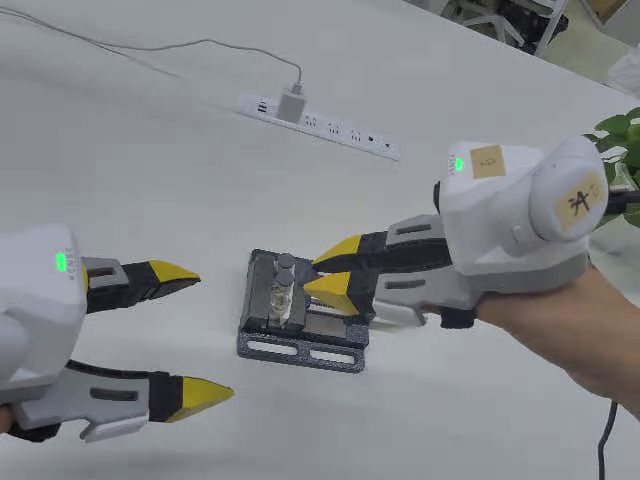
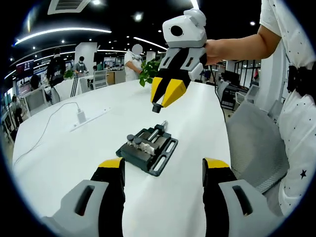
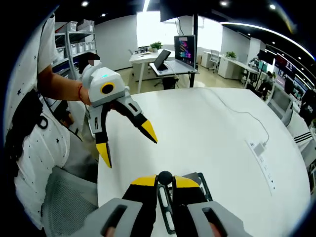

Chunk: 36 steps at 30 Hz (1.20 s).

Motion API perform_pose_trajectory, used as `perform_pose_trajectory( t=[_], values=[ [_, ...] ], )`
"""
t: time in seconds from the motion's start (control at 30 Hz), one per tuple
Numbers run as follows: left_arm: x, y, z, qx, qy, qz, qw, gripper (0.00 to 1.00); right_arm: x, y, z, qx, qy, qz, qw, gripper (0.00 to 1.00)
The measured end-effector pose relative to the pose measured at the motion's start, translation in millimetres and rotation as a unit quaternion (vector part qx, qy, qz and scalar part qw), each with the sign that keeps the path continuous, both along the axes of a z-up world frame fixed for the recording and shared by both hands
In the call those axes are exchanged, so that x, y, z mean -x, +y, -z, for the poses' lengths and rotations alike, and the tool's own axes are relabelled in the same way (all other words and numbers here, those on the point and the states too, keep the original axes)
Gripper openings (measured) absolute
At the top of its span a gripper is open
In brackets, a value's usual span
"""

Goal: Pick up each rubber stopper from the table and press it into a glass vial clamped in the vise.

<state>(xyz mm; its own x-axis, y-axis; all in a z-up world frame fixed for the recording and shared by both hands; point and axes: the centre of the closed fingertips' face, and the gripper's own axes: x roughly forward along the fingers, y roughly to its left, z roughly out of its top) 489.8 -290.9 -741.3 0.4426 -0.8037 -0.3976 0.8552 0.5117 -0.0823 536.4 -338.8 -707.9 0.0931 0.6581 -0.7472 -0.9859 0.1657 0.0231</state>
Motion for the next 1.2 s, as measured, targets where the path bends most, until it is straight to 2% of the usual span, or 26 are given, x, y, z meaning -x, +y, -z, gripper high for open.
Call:
perform_pose_trajectory(
  t=[0.13,0.2,0.4,0.47,0.63,0.7,0.8,0.97,1.2],
  values=[
    [-2.6,2.3,8.3,0.001,0.008,0.000,1.0000,0.68,-8.8,-0.3,16.8,0.023,0.006,0.003,0.9997,0.06],
    [-3.5,2.5,11.8,-0.004,0.008,0.002,1.0000,0.72,-10.8,0.2,23.5,0.030,0.011,0.004,0.9995,0.06],
    [-6.7,3.1,20.7,-0.014,0.003,0.009,0.9999,0.79,-16.8,-3.5,52.4,0.076,0.010,-0.003,0.9970,0.06],
    [-8.7,3.1,20.1,-0.009,-0.004,0.008,0.9999,0.83,-17.9,-3.9,60.4,0.085,0.012,-0.003,0.9963,0.06],
    [-11.1,3.5,23.5,-0.001,-0.001,0.009,1.0000,0.89,-21.4,-4.6,74.5,0.102,0.015,-0.003,0.9946,0.06],
    [-11.0,3.3,26.2,0.000,0.005,0.011,0.9999,0.90,-22.3,-4.1,77.6,0.105,0.016,-0.002,0.9943,0.06],
    [-10.9,3.6,27.9,-0.003,0.001,0.014,0.9999,0.92,-22.6,-3.8,84.1,0.112,0.021,-0.003,0.9935,0.06],
    [-10.6,4.7,29.2,-0.001,0.003,0.015,0.9999,0.93,-21.6,-4.3,92.4,0.122,0.024,-0.007,0.9922,0.06],
    [-9.7,5.8,30.2,0.002,0.004,0.015,0.9999,0.93,-21.8,-5.1,95.3,0.130,0.023,-0.011,0.9912,0.06]
  ],
)
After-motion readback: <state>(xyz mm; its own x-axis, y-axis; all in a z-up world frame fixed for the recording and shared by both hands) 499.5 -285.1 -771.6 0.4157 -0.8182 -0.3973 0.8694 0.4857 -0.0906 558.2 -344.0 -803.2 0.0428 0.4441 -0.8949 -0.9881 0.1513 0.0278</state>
